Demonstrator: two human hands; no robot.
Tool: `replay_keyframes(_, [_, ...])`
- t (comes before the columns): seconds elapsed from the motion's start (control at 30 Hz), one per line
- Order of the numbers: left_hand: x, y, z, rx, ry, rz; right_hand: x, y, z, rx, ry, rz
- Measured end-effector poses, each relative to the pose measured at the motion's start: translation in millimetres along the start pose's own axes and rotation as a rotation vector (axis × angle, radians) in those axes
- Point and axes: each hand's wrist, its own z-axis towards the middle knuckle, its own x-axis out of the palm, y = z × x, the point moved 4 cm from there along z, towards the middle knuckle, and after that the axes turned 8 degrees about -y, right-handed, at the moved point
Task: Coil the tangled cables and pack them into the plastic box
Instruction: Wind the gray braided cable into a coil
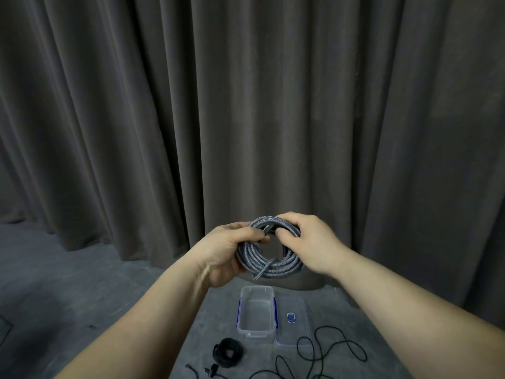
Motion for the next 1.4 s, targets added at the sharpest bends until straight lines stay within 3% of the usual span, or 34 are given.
replay_keyframes(0.33, [-1.5, 4.7, 6.9, 0.02, -0.127, -0.306, -4.1, 1.8, 1.3, 0.023, -0.166, -0.035])
replay_keyframes(0.53, [3.1, 4.9, 5.1, 0.113, -0.175, -0.297, -4.3, 4.0, 0.6, 0.033, -0.259, -0.056])
replay_keyframes(1.0, [-2.5, 13.3, 8.2, 0.016, -0.065, -0.213, -0.9, -8.8, -1.3, 0.027, -0.168, 0.083])
replay_keyframes(1.4, [-0.8, 17.0, 8.1, -0.015, -0.104, -0.395, 4.0, -7.6, -0.6, -0.01, -0.154, 0.121])
